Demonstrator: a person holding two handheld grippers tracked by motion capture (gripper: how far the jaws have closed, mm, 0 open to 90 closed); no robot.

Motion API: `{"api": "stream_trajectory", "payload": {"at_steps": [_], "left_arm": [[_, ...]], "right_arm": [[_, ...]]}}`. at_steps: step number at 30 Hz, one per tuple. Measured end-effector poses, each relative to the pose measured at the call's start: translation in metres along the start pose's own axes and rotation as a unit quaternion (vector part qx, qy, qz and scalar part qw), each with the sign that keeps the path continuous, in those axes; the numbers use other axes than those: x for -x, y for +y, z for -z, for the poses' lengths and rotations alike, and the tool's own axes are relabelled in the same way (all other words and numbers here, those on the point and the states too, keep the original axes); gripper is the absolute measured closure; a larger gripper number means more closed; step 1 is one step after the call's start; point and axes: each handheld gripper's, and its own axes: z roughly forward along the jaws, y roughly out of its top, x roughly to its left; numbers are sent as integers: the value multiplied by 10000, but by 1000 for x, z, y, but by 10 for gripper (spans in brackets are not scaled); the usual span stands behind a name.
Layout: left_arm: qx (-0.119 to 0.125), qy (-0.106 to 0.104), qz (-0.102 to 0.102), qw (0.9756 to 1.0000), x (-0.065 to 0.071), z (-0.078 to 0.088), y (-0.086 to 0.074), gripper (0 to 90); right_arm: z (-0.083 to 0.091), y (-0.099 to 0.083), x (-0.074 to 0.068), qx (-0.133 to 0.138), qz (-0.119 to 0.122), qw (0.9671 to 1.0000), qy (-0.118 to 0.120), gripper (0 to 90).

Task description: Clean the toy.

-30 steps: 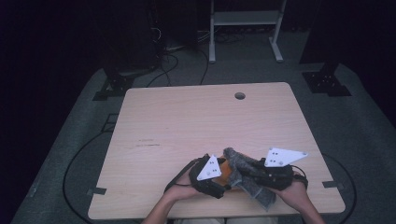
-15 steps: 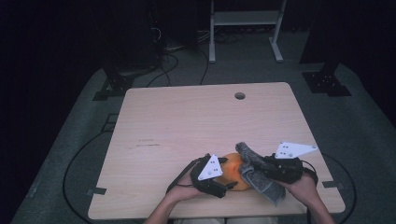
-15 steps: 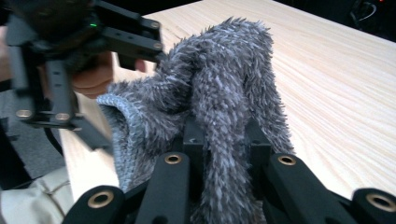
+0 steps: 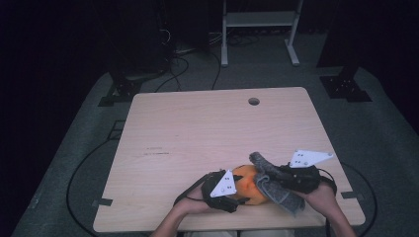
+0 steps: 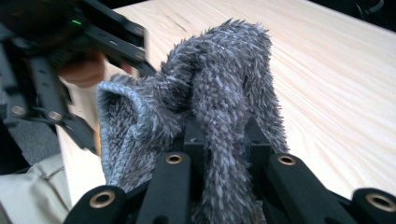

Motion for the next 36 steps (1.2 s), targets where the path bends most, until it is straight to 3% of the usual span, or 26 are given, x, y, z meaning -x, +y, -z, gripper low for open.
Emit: {"api": "stream_trajectory", "payload": {"at_steps": [5, 11, 14, 17, 24, 27, 29, 31, 34, 36], "left_arm": [[15, 41, 29, 10000, -2, 1, -1, 326], [27, 51, 57, 10000, -3, 3, -3, 323], [14, 66, 58, 10000, -3, 3, -3, 318], [8, 142, 99, 9998, -5, 6, -5, 312], [56, 196, 381, 9991, -12, 9, -8, 305], [77, 213, 584, 9980, -17, 12, -12, 303], [47, 229, 627, 9978, -19, 14, -13, 299], [-4, 246, 627, 9977, -20, 15, -13, 295], [20, 253, 670, 9974, -20, 14, -14, 294], [19, 248, 709, 9972, -21, 14, -15, 290]], "right_arm": [[0, 2, -4, 34, 104, 9999, 38, 760], [0, -22, 20, 144, -510, 9985, 114, 760], [3, -25, 21, 180, -596, 9980, 86, 760], [4, -23, 20, 264, -531, 9982, 123, 760], [7, -30, 27, 252, -777, 9966, 70, 761], [13, -23, 22, 734, -811, 9927, 500, 760], [9, -19, 16, 577, -584, 9959, 389, 759], [2, -24, 18, 399, -550, 9973, 295, 759], [1, -33, 28, 262, -849, 9956, 291, 759], [4, -33, 28, 307, -861, 9954, 273, 760]]}}
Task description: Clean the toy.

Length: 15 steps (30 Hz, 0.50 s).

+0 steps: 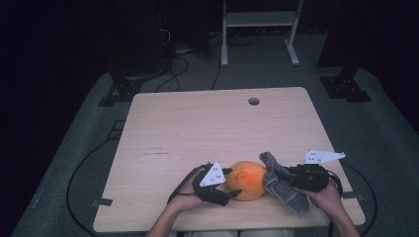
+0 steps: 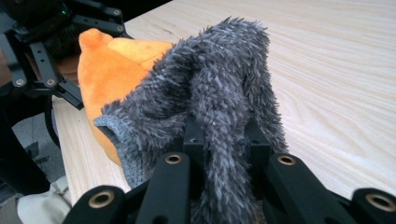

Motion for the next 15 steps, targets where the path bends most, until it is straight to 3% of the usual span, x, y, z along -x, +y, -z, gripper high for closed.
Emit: {"api": "stream_trajectory", "payload": {"at_steps": [2, 5, 10, 15], "left_arm": [[-7, -18, -12, 10000, 0, -1, 0, 288], [-30, 13, 17, 10000, -2, 1, -1, 281], [-61, -5, 41, 10000, -3, 1, -2, 281], [-80, -18, 79, 9999, -5, 2, -5, 274]], "right_arm": [[0, 4, -6, 112, 127, 9998, 105, 758], [-6, 5, -9, 71, 222, 9997, 93, 758], [-6, -2, 1, -139, 28, 9999, -96, 758], [-7, 6, -11, 103, 244, 9996, 121, 757]]}}
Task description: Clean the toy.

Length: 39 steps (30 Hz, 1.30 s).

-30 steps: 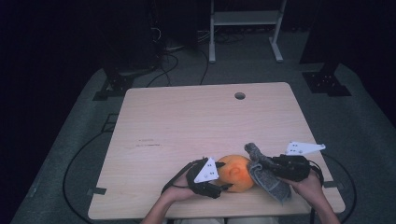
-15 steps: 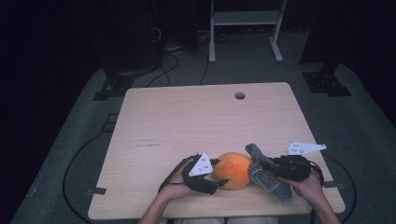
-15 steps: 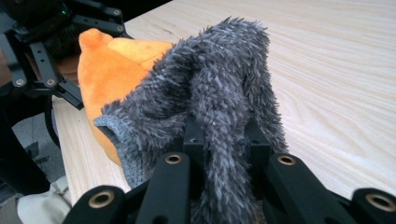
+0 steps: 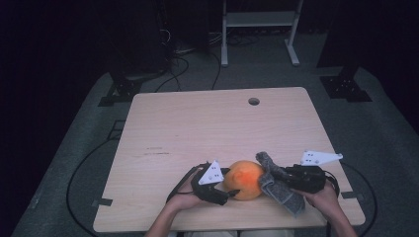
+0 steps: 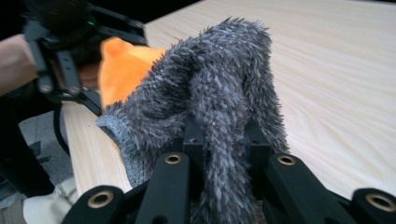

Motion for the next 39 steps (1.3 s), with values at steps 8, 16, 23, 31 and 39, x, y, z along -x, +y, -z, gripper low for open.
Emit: {"api": "stream_trajectory", "payload": {"at_steps": [8, 16, 23, 31, 39], "left_arm": [[38, -2, 59, 10000, -1, -2, 0, 274], [166, -14, 302, 9994, -5, -2, -1, 289], [282, 22, 461, 9985, -8, -4, -2, 291], [407, 118, 920, 9949, -13, -6, 0, 301], [548, 288, 1010, 9930, -6, -13, 2, 314]], "right_arm": [[2, -7, 7, -105, -103, 9997, -191, 757], [-4, -4, 2, 24, 54, 9997, -224, 757], [3, 2, -5, 206, 196, 9990, -341, 758], [-3, -6, 2, -88, 115, 9978, -644, 759], [-9, 15, -26, 231, 638, 9972, -324, 757]]}}
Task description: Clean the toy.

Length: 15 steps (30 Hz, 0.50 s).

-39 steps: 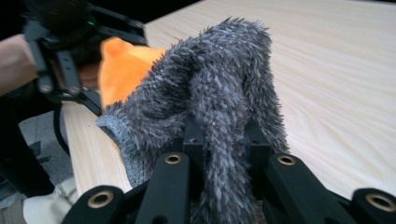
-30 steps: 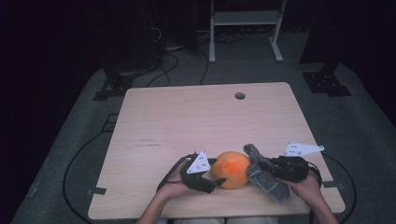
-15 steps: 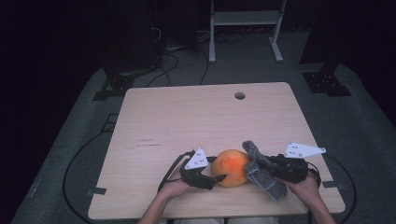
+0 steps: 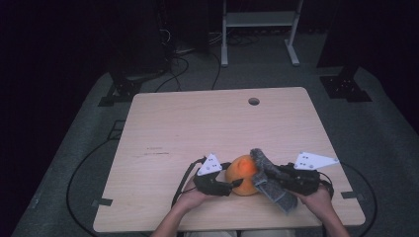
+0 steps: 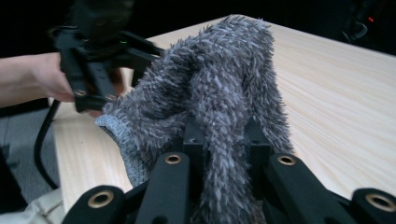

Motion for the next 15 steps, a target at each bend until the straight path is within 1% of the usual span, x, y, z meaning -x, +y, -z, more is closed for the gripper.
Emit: {"api": "stream_trajectory", "payload": {"at_steps": [1, 2, 3, 5, 6, 7, 8, 9, 10, 11, 12, 13, 14, 15], "left_arm": [[-6, -25, -10, 10000, 0, 1, 0, 323], [10, -61, 15, 10000, -1, 1, -1, 330], [14, -84, 32, 10000, -1, 1, -1, 334], [17, -92, -19, 10000, 0, 1, 0, 334], [30, -97, -36, 9999, 1, 1, 0, 336], [44, -80, -49, 9999, 2, 0, 1, 338], [50, -64, -97, 9999, 4, -1, 1, 341], [58, -56, -225, 9997, 7, -3, 1, 342], [51, -77, -418, 9991, 11, -5, 2, 342], [40, -86, -532, 9985, 15, -6, 2, 340], [33, -109, -692, 9975, 19, -8, 3, 327], [8, -108, -798, 9968, 21, -8, 3, 276], [-34, -70, -918, 9957, 21, -8, 3, 232], [-24, -50, -892, 9960, 20, -9, 3, 185]], "right_arm": [[-3, -1, -1, -66, 89, 9999, -44, 757], [-3, -3, 1, -64, 58, 10000, -27, 757], [-3, -6, 5, -65, -46, 10000, -26, 757], [1, -12, 14, -222, -165, 9994, -221, 758], [5, -14, 17, -283, -290, 9987, -320, 758], [7, -15, 18, -277, -334, 9984, -355, 757], [9, -13, 16, -208, -308, 9986, -381, 757], [10, -10, 14, -94, -263, 9989, -372, 757], [10, -5, 11, 62, -240, 9994, -249, 757], [9, 0, 7, 171, -202, 9996, -129, 757], [7, 4, 3, 177, -120, 9997, -107, 757], [4, 8, -1, 65, 27, 9999, -99, 758], [2, 9, -3, -8, 100, 9999, -111, 758], [1, 8, -3, -54, 147, 9998, -109, 758]]}}
